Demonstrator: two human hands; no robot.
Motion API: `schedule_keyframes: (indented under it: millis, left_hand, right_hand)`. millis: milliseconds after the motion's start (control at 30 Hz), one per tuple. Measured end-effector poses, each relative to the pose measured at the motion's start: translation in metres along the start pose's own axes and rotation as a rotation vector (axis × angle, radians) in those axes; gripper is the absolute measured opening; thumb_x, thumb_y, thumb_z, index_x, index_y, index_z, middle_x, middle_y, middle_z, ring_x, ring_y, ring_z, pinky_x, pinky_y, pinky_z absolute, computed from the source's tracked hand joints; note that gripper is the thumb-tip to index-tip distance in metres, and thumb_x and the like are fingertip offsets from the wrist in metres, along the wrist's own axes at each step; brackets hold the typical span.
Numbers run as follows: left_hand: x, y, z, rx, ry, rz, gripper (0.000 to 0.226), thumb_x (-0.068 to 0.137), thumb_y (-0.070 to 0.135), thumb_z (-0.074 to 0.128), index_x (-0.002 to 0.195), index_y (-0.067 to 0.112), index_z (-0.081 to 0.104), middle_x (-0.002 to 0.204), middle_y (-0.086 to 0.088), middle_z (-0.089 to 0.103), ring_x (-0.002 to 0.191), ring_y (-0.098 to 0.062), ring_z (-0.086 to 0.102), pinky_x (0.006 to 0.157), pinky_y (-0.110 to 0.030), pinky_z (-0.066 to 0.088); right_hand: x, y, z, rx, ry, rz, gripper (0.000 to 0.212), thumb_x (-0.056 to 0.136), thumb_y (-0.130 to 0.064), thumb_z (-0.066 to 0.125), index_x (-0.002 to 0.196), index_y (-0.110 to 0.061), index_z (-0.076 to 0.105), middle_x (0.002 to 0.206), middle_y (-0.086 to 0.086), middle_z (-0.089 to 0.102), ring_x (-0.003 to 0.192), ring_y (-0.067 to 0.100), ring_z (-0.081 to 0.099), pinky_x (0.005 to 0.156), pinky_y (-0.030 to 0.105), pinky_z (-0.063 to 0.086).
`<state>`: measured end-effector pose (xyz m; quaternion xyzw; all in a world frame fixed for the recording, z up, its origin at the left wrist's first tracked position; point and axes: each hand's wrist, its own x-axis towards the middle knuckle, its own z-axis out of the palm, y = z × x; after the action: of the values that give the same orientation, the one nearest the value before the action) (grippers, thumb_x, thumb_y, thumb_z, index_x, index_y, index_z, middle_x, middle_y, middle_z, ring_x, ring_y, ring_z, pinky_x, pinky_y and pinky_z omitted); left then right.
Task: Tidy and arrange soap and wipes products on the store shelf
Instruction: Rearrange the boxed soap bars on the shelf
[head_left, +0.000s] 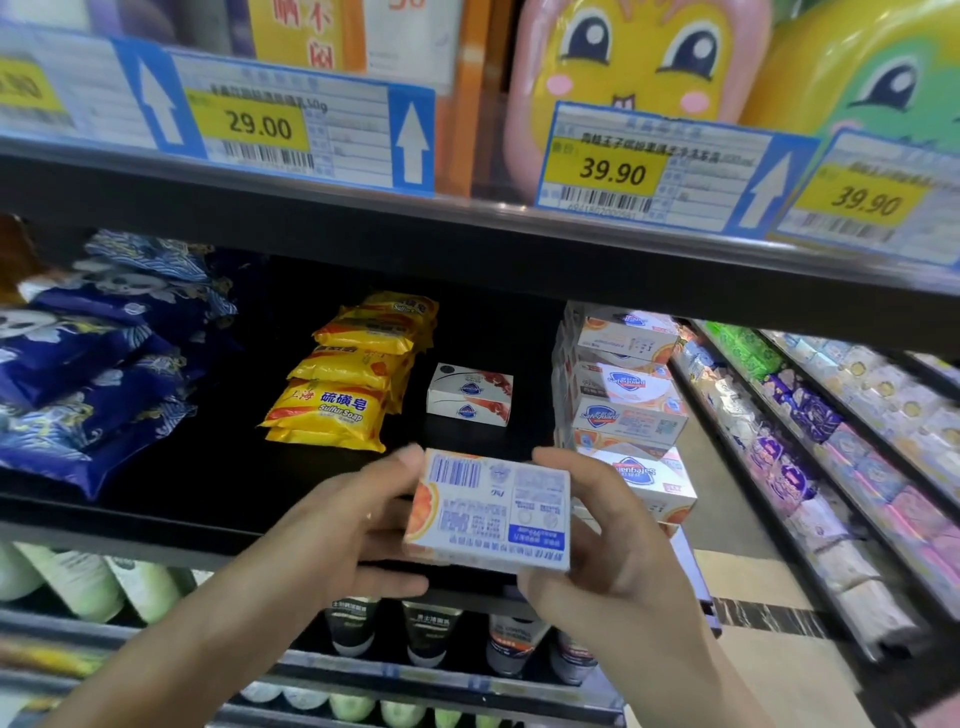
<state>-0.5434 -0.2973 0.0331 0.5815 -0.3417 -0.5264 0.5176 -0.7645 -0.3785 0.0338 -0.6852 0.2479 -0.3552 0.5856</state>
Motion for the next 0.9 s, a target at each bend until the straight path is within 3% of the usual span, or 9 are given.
schedule_keyframes:
  millis: [67, 167, 300, 433, 567, 667, 733, 800, 900]
  left_hand:
    - [-0.003, -0.003, 0.001, 0.073, -0.085, 0.021, 0.069, 0.065, 0.066, 0.078, 0.120, 0.025, 0.074, 0.117, -0.004, 0.079, 0.108, -0.021, 0.076, 0.078, -0.029, 0.063]
    - [-0.008, -0.004, 0.004, 0.153, -0.107, 0.065, 0.050, 0.069, 0.062, 0.078, 0.116, 0.045, 0.073, 0.121, 0.004, 0.077, 0.115, -0.013, 0.073, 0.088, -0.028, 0.061]
    - [-0.010, -0.004, 0.005, 0.160, -0.108, 0.088, 0.046, 0.071, 0.060, 0.077, 0.115, 0.046, 0.073, 0.121, 0.003, 0.077, 0.115, -0.014, 0.073, 0.095, -0.032, 0.058]
    - [-0.015, -0.002, 0.005, 0.166, -0.108, 0.155, 0.045, 0.073, 0.059, 0.077, 0.116, 0.045, 0.072, 0.123, 0.005, 0.076, 0.115, -0.015, 0.073, 0.093, -0.031, 0.059]
    - [-0.016, -0.001, 0.002, 0.128, -0.066, 0.242, 0.047, 0.073, 0.048, 0.083, 0.117, 0.038, 0.073, 0.126, 0.001, 0.075, 0.114, -0.021, 0.074, 0.095, -0.038, 0.061]
    - [-0.016, -0.001, -0.001, 0.126, -0.053, 0.327, 0.046, 0.073, 0.040, 0.087, 0.117, 0.036, 0.073, 0.124, -0.003, 0.076, 0.114, -0.022, 0.073, 0.093, -0.027, 0.059]
    - [-0.015, -0.002, -0.002, 0.153, -0.040, 0.379, 0.046, 0.073, 0.037, 0.088, 0.117, 0.035, 0.072, 0.124, -0.003, 0.075, 0.116, -0.021, 0.072, 0.093, -0.022, 0.057]
    - [-0.015, -0.005, -0.003, 0.174, -0.020, 0.424, 0.047, 0.073, 0.033, 0.088, 0.117, 0.032, 0.071, 0.123, -0.004, 0.075, 0.117, -0.020, 0.071, 0.093, -0.023, 0.057]
    - [-0.015, -0.010, -0.002, 0.213, -0.017, 0.468, 0.045, 0.076, 0.027, 0.086, 0.118, 0.031, 0.071, 0.124, -0.003, 0.074, 0.119, -0.020, 0.069, 0.092, -0.022, 0.057]
  right_hand:
    - [-0.002, 0.001, 0.003, -0.029, -0.015, -0.016, 0.067, 0.072, 0.006, 0.067, 0.124, -0.036, 0.059, 0.106, 0.007, 0.074, 0.093, 0.019, 0.069, 0.068, 0.020, 0.050]
    - [-0.004, 0.001, 0.006, -0.054, -0.033, -0.014, 0.067, 0.071, 0.004, 0.067, 0.123, -0.037, 0.058, 0.102, 0.009, 0.075, 0.091, 0.019, 0.070, 0.067, 0.018, 0.050]
    - [-0.006, 0.002, 0.005, -0.094, -0.031, -0.015, 0.068, 0.071, 0.004, 0.066, 0.123, -0.039, 0.058, 0.103, 0.007, 0.075, 0.097, 0.022, 0.072, 0.072, 0.021, 0.051]
    - [-0.011, -0.001, 0.004, -0.220, -0.053, -0.039, 0.074, 0.076, -0.004, 0.070, 0.130, -0.051, 0.051, 0.119, 0.002, 0.072, 0.113, 0.021, 0.068, 0.088, 0.026, 0.055]
    - [-0.013, -0.006, 0.003, -0.264, -0.035, -0.049, 0.077, 0.078, -0.038, 0.079, 0.140, -0.061, 0.041, 0.139, -0.013, 0.061, 0.126, 0.010, 0.061, 0.099, 0.020, 0.052]
    - [-0.007, -0.010, 0.005, -0.184, 0.024, 0.081, 0.066, 0.068, -0.069, 0.071, 0.130, -0.065, 0.048, 0.135, -0.025, 0.060, 0.116, 0.004, 0.066, 0.092, 0.031, 0.059]
    - [-0.002, -0.012, 0.005, -0.142, 0.057, 0.188, 0.057, 0.063, -0.078, 0.064, 0.118, -0.064, 0.058, 0.123, -0.022, 0.068, 0.099, 0.007, 0.072, 0.081, 0.039, 0.064]
    - [0.001, -0.014, 0.005, -0.038, 0.046, 0.289, 0.053, 0.062, -0.079, 0.063, 0.109, -0.056, 0.067, 0.110, -0.016, 0.074, 0.083, 0.016, 0.073, 0.070, 0.045, 0.065]
    - [0.002, -0.015, 0.006, 0.050, 0.003, 0.348, 0.048, 0.070, -0.069, 0.070, 0.110, -0.043, 0.073, 0.107, -0.010, 0.075, 0.073, 0.020, 0.069, 0.058, 0.037, 0.059]
